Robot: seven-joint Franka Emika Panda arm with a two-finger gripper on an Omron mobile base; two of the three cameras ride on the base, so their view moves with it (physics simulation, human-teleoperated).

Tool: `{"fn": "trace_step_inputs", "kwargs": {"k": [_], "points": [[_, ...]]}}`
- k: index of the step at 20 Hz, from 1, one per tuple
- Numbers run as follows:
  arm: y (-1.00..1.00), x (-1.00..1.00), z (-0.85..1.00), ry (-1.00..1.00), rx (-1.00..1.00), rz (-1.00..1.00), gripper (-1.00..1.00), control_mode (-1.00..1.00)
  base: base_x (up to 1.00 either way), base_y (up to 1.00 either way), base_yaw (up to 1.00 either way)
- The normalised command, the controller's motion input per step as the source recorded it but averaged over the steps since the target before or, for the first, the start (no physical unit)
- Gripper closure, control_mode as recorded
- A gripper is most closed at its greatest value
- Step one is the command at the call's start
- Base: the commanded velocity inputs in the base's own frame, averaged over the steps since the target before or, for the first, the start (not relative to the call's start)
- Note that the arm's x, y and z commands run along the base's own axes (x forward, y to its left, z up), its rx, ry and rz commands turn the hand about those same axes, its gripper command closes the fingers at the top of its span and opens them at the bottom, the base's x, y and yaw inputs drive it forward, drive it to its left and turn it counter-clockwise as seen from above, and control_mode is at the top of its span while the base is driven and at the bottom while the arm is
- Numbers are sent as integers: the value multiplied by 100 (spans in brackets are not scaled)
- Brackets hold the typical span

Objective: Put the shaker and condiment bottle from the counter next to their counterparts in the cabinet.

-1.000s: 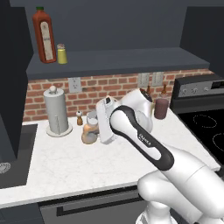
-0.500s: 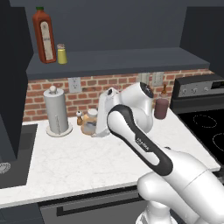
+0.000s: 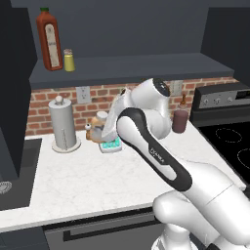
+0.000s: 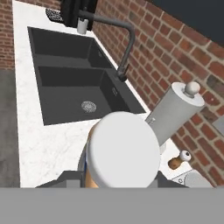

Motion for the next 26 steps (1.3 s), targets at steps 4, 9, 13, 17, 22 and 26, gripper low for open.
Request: {"fn": "trace_step_inputs", "kwargs": {"k": [4,9,13,17,22,26], "points": [[1,0,48,25,0,0,100,-100,0,0,0],[0,1,56,21,0,0,100,-100,0,0,0],[0,0,51,8,0,-5,100,-100,0,0,0],[0,0,43,1,0,-11,100,-100,0,0,0],[0,0,17,-3,-12,-16,100,-100,0,0,0],[4,-1,19,-4,-7,-21,100,-100,0,0,0]]}}
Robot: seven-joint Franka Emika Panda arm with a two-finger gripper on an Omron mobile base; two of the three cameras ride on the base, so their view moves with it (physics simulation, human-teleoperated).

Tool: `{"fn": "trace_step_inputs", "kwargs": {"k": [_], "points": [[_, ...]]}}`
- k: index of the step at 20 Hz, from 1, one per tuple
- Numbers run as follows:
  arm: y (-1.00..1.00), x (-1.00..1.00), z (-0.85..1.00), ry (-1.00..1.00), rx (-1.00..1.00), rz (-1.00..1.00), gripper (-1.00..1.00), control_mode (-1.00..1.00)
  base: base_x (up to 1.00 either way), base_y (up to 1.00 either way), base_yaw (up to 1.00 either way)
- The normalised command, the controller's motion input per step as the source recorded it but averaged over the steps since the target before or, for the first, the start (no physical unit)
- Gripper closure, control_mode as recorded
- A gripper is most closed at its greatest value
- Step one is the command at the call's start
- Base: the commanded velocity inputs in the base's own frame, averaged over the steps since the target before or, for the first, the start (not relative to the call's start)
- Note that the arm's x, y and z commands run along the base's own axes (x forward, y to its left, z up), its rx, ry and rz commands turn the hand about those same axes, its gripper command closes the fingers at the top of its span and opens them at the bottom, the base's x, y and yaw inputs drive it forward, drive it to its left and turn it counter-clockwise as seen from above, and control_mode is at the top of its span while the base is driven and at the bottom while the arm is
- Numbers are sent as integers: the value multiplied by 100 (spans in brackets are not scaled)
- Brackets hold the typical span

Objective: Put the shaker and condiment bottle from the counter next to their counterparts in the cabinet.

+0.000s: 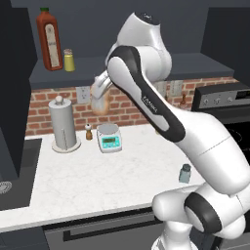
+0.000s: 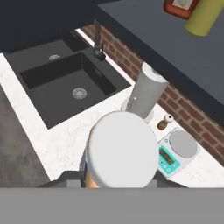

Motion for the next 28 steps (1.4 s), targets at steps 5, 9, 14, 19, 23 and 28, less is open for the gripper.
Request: {"fn": "trace_step_inputs", "kwargs": {"k": [5,9,14,19,23,28], "points": [[5,0,36,0,0,-20,100,-100,0,0,0],[2,0,45,0,1,-16,100,-100,0,0,0],[0,0,38,0,1,-14,100,-100,0,0,0],[0,0,10,0,0,-10,100,-100,0,0,0],[0,2,0,0,3,-6,100,-100,0,0,0],[0,7,0,0,5,-2,100,-100,0,0,0]]}}
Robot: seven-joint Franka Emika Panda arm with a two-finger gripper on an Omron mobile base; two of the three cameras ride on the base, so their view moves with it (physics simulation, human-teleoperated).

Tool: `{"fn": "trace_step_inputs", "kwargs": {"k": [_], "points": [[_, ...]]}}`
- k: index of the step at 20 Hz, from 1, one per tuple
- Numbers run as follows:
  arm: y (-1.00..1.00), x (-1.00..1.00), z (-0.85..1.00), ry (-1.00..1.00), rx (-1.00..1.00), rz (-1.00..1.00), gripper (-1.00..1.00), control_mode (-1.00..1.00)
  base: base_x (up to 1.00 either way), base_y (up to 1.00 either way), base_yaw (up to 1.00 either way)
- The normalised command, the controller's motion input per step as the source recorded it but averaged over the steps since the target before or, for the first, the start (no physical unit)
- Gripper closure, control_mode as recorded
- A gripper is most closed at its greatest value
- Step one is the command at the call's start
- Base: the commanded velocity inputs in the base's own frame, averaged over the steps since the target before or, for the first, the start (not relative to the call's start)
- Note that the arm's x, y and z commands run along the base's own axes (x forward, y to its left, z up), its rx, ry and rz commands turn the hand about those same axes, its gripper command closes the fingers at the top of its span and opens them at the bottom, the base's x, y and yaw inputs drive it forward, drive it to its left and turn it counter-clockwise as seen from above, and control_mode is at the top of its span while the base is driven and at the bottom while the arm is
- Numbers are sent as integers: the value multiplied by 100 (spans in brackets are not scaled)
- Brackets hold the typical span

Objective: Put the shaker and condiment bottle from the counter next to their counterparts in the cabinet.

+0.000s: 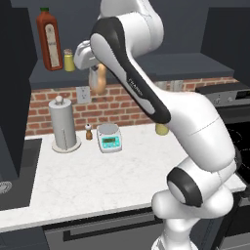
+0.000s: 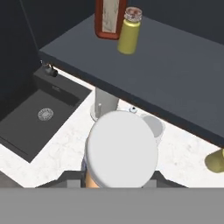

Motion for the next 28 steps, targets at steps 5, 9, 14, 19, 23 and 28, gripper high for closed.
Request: {"fn": "trace_step_inputs", "kwargs": {"k": [5,9,14,19,23,28], "points": [[0,18,0,0,6,-1,100,-100,0,0,0],[0,29,0,0,4,0,100,-100,0,0,0],[7,27,-1,-1,0,0,100,-100,0,0,0],[17,22,-1,-1,0,0,100,-100,0,0,0],[23,27,0,0,0,0,100,-100,0,0,0],[19,32,0,0,0,0,100,-100,0,0,0]]}}
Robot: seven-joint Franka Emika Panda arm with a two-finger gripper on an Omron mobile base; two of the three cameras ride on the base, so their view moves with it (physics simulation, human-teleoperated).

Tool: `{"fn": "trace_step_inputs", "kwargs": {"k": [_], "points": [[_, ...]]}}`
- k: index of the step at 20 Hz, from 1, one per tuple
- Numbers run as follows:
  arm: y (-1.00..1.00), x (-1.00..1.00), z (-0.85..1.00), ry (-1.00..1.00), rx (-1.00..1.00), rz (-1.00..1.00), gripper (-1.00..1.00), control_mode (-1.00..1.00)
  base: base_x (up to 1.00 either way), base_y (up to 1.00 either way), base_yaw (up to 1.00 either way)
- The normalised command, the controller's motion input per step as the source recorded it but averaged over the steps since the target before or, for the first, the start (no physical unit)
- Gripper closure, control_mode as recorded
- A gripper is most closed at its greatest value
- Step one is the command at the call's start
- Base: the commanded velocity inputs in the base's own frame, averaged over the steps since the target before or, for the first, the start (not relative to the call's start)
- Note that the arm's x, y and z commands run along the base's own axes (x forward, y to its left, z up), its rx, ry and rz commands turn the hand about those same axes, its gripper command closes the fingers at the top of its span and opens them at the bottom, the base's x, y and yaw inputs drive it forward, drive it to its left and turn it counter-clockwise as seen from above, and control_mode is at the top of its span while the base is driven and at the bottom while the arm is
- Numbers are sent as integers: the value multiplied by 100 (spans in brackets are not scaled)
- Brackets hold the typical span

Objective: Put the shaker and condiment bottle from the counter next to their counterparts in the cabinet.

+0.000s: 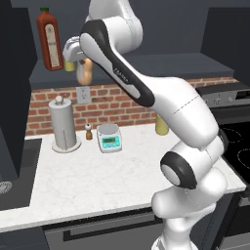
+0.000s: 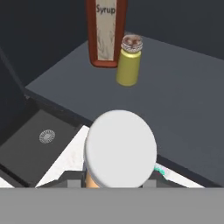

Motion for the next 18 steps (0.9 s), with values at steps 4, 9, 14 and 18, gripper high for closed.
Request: {"fn": "trace_step_inputs", "kwargs": {"k": [4,9,14,18], "points": [[16,37,0,0,0,0,100,-100,0,0,0],[18,32,0,0,0,0,100,-100,0,0,0],[30,26,0,0,0,-1,100,-100,0,0,0],[31,19,0,0,0,-2,100,-100,0,0,0]]}}
